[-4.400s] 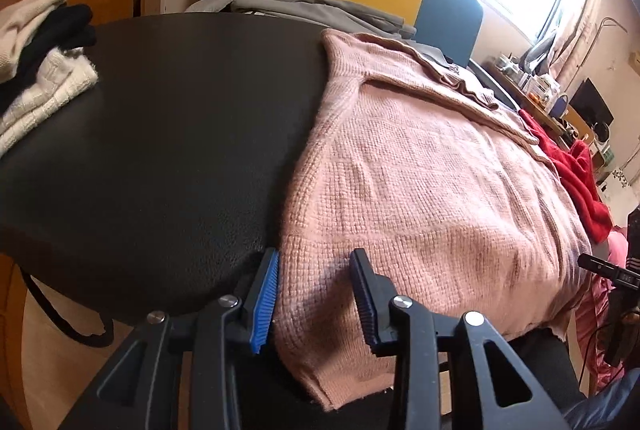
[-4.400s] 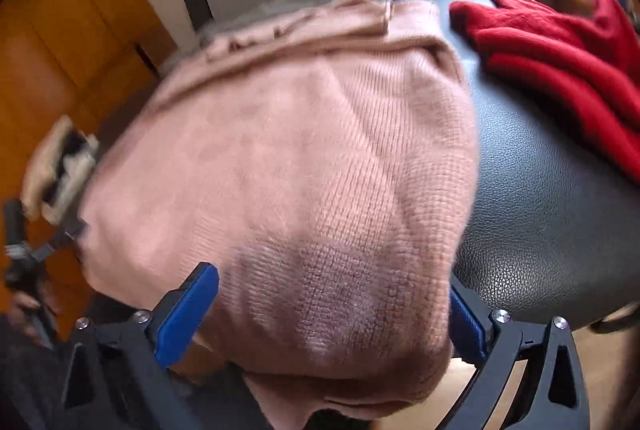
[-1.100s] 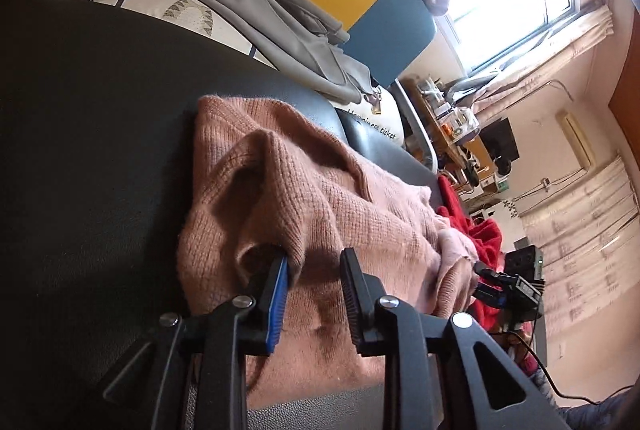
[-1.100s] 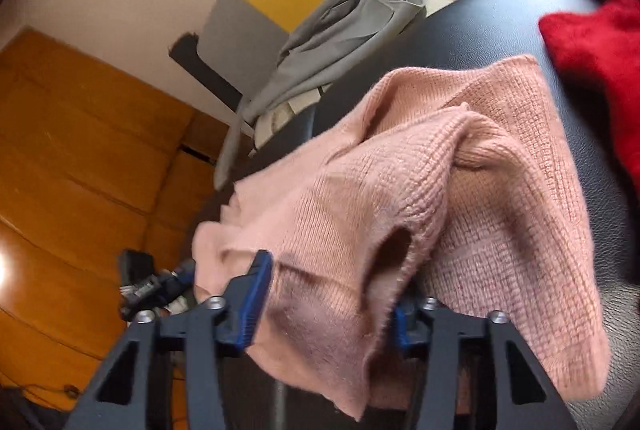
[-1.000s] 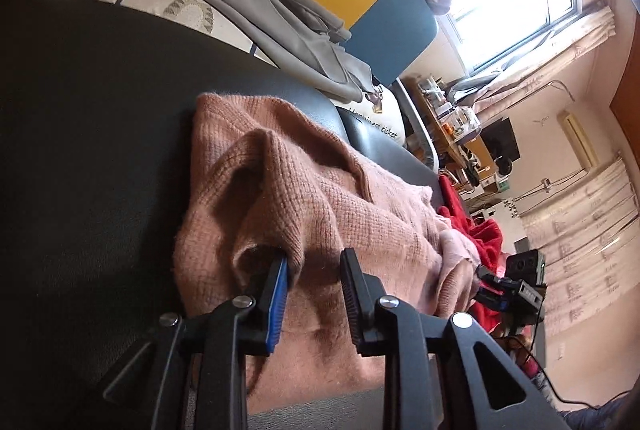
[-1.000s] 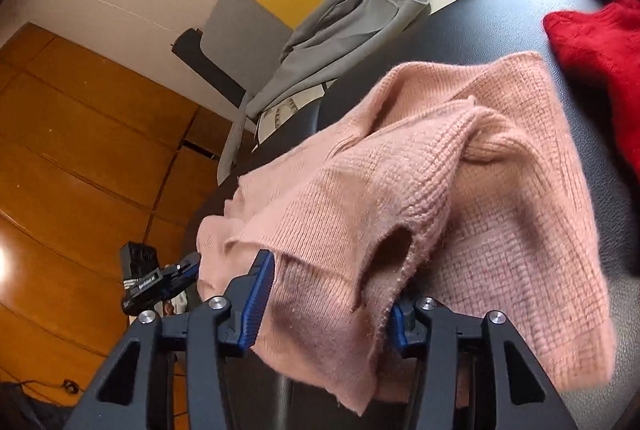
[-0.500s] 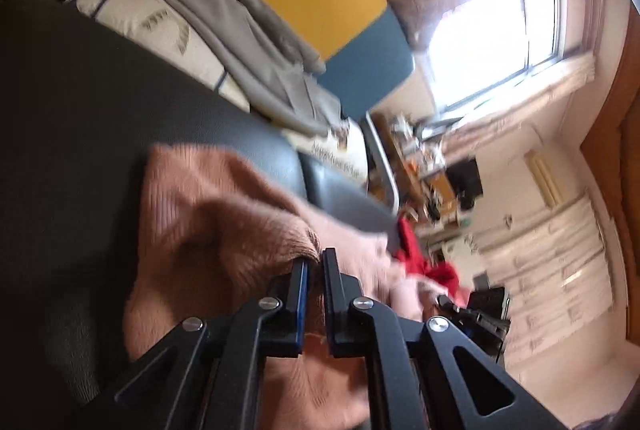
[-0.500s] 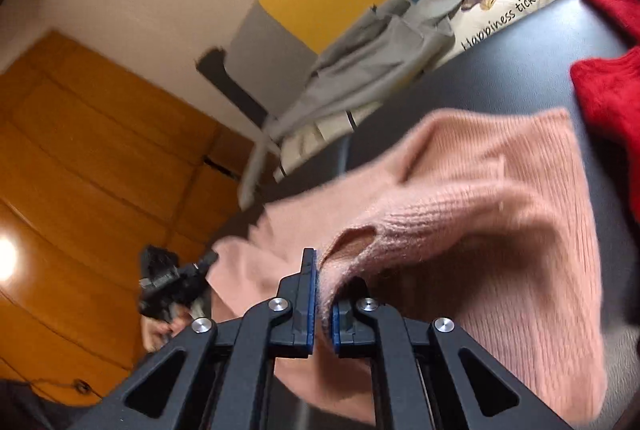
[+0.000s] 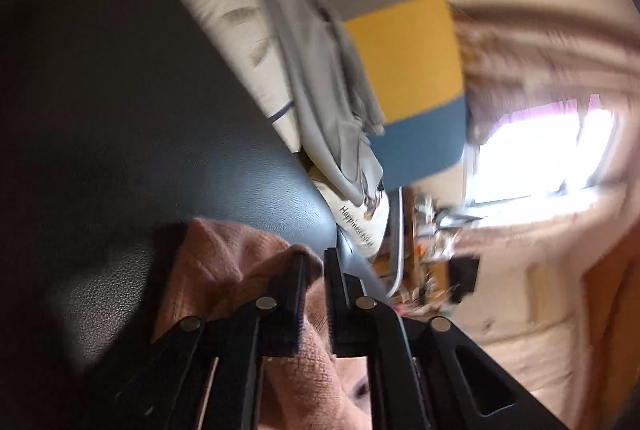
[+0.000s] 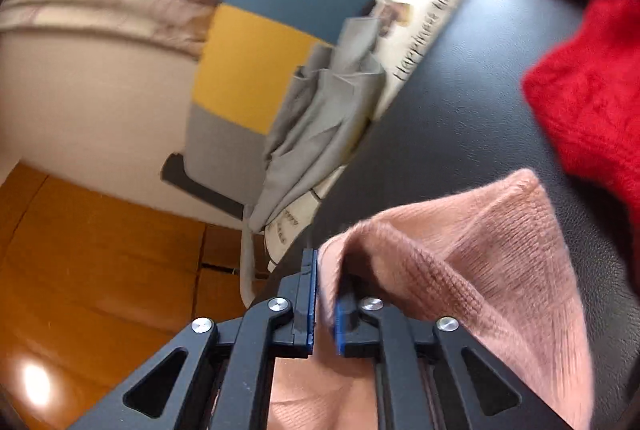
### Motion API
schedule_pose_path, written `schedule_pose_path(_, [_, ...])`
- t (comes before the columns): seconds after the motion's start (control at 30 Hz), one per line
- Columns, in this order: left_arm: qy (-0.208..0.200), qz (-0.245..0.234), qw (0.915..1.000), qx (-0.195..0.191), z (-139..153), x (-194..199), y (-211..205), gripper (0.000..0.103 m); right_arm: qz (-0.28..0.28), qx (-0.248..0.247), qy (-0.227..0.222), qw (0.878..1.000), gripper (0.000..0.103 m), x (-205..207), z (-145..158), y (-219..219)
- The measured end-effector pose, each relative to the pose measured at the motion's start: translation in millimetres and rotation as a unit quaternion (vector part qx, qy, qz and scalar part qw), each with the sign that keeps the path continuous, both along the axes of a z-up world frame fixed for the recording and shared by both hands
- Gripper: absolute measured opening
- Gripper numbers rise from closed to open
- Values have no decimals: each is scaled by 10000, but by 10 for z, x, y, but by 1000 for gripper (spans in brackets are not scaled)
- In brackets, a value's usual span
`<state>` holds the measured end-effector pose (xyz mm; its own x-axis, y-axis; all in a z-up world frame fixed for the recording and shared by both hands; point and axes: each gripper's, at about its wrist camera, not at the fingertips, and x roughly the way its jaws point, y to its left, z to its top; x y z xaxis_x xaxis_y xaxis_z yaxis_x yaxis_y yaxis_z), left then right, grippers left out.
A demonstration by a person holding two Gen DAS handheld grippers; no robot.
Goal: Fold clothes
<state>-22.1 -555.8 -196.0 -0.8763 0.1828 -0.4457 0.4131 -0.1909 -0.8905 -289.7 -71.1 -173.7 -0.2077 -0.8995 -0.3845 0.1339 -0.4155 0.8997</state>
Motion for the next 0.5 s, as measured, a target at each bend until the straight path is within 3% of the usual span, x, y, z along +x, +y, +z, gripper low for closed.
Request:
schedule_pose_path(0.07, [-5,-54,9998,-195,34,12,7,12,-179,-46,-164,9997,18,-76,-64,23])
schedule_pose_path(0.17, [-292,-343,9953,-858,173,121,110,16,-122,-131,-62,9998,64,-64,3,79])
schedule_pose_path(0.27, [-560,-566,9853,-1514,291,387,226,19,213,236,532,9981,66,94,226,112])
schedule_pose_path(0.3, [-658,-593,9821,-1660,305,485,247,19,336,580,849,9941,66,203,322,123])
schedule_pose_path(0.43, [-793,-863,9715,-2061,256,873,376,22,537,1691,1964,9643,75,629,486,278])
schedule_pose_path(0.5, [-886,-1071,9648,-2234,224,941,461,22,618,2083,2081,9537,76,788,430,379])
